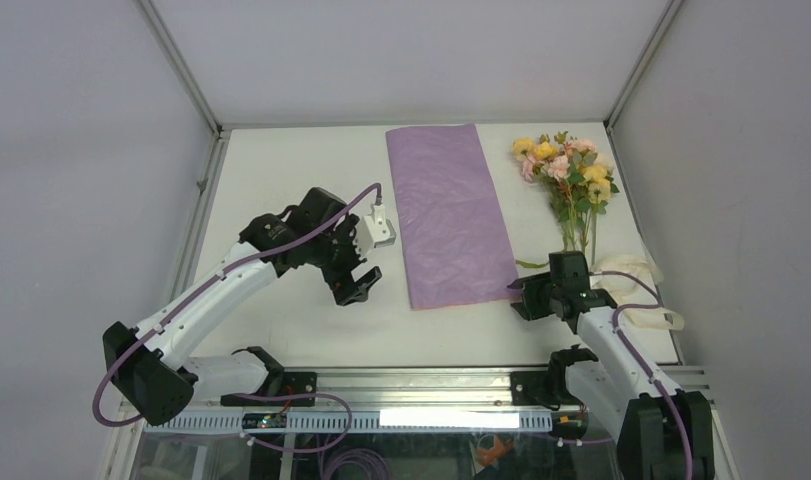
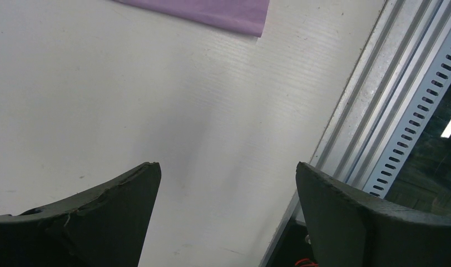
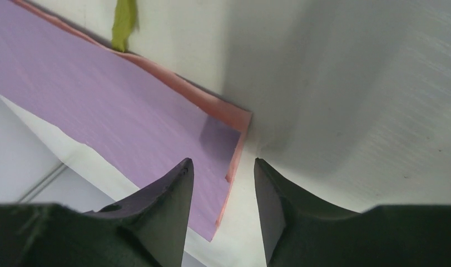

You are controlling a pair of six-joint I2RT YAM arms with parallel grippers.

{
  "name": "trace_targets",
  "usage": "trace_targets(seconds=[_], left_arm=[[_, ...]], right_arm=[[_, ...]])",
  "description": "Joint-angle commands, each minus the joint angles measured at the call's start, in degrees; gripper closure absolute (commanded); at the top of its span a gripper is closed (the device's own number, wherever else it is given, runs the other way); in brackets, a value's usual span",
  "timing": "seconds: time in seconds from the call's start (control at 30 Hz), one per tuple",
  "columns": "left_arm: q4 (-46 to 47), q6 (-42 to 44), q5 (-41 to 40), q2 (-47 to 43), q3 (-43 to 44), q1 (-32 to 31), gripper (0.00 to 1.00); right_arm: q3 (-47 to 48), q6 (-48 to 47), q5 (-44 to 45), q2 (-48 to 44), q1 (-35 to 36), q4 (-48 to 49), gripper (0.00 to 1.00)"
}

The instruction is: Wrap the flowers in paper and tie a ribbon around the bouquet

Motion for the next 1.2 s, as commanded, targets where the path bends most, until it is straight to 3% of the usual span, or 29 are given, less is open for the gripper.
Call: trace_targets(seconds=[0.0,0.4,0.93,1.17], left_arm=[[2.03,-1.28,0.6,0.02,3.13,-0.47,0.03],[2.12,-0.49,0.64,0.16,3.3,-0.48,0.02],[2.12,1.31,0.31,-0.62,2.19,-0.47,0.01],[2.12,2.08,0.19,-0.4,2.45,-0.48,0.01]], right_arm=[[-0.61,6.06,1.48,0.51,0.01,3.79,0.52],[-1.1,5.35,0.19,5.52,-0.17,11.25,0.55],[5.74,-1.46,-0.92,9.72,-0.17,11.52,0.61],[3.82,-0.16,-1.7,12.4,-0.17,15.88,0.6]])
